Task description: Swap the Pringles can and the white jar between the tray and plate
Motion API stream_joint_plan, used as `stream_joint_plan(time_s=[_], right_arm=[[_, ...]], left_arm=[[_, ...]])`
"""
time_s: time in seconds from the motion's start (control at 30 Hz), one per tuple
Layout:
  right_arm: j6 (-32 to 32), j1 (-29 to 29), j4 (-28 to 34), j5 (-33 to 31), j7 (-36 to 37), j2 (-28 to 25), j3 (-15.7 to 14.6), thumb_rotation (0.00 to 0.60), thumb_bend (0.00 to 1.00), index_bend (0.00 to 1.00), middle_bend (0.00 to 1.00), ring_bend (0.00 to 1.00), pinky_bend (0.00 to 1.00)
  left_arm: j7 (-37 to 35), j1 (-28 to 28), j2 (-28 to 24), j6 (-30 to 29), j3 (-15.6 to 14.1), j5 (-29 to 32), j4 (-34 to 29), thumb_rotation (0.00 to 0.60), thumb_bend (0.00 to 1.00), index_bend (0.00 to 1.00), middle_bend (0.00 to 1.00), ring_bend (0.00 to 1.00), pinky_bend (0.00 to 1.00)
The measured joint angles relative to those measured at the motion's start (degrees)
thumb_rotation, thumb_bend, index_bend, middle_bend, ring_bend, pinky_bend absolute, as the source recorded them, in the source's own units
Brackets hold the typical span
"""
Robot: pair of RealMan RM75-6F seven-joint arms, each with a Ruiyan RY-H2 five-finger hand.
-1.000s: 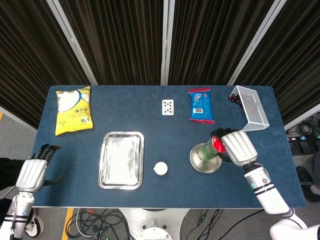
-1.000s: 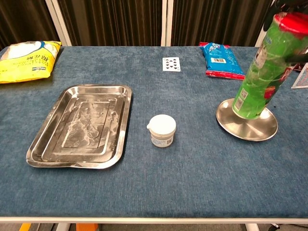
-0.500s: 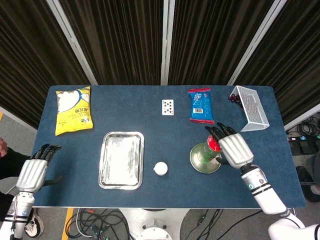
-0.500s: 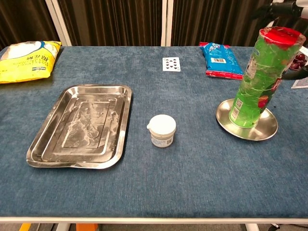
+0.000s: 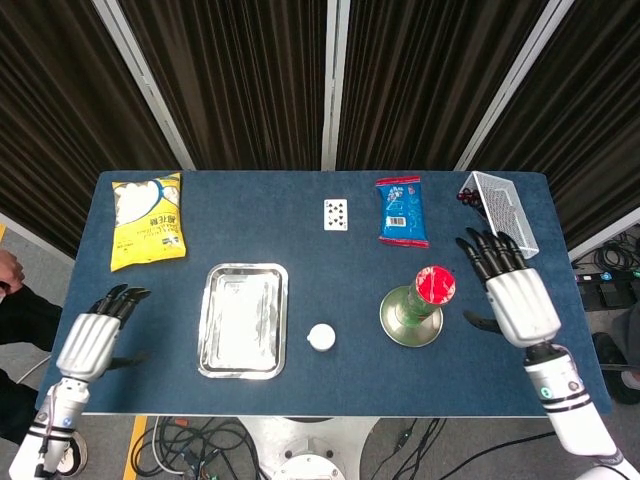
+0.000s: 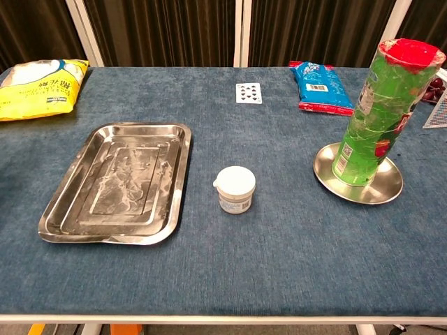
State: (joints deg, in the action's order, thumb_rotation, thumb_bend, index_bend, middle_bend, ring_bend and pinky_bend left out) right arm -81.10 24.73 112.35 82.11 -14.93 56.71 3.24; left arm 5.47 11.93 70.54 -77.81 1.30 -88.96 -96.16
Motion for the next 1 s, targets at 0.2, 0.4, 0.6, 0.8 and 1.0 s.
stream_joint_plan(time_s=[0.2, 0.4, 0.6, 0.8, 1.0], right_arm=[[-7.2, -7.2, -3.3, 2.9, 7.5, -0.6, -1.7, 0.600, 0.00, 0.00, 0.00, 0.00, 0.00], [-7.5, -10.4, -8.7, 2.6, 13.7, 0.4, -2.4, 0.600, 0.00, 0.00, 0.00, 0.00, 0.00], [-7.1, -11.7, -11.7, 2.4, 17.3, 1.1, -1.5, 0.600, 0.00, 0.00, 0.00, 0.00, 0.00], [-7.4, -12.8, -12.7, 2.0, 19.6, 0.9, -0.3, 0.600, 0.00, 0.00, 0.00, 0.00, 0.00], [-7.2, -13.9, -14.0, 1.2, 21.6, 0.8, 0.5, 0.600, 0.00, 0.00, 0.00, 0.00, 0.00]], left_arm=[[1.4, 4.2, 3.7, 4.1, 0.1, -2.9, -1.4, 0.600, 0.06, 0.16, 0.15, 0.08, 0.27], [4.1, 9.6, 8.5, 9.7, 1.6, -3.8, -2.2, 0.600, 0.06, 0.16, 0.15, 0.08, 0.27], [6.6, 15.1, 12.4, 15.2, 3.9, -3.2, -1.9, 0.600, 0.06, 0.16, 0.15, 0.08, 0.27], [7.7, 20.1, 16.4, 20.0, 5.3, -2.2, -0.3, 0.600, 0.06, 0.16, 0.15, 0.08, 0.27], [8.3, 24.0, 21.0, 23.1, 5.6, -1.4, 3.4, 0.600, 0.06, 0.17, 0.17, 0.08, 0.27]])
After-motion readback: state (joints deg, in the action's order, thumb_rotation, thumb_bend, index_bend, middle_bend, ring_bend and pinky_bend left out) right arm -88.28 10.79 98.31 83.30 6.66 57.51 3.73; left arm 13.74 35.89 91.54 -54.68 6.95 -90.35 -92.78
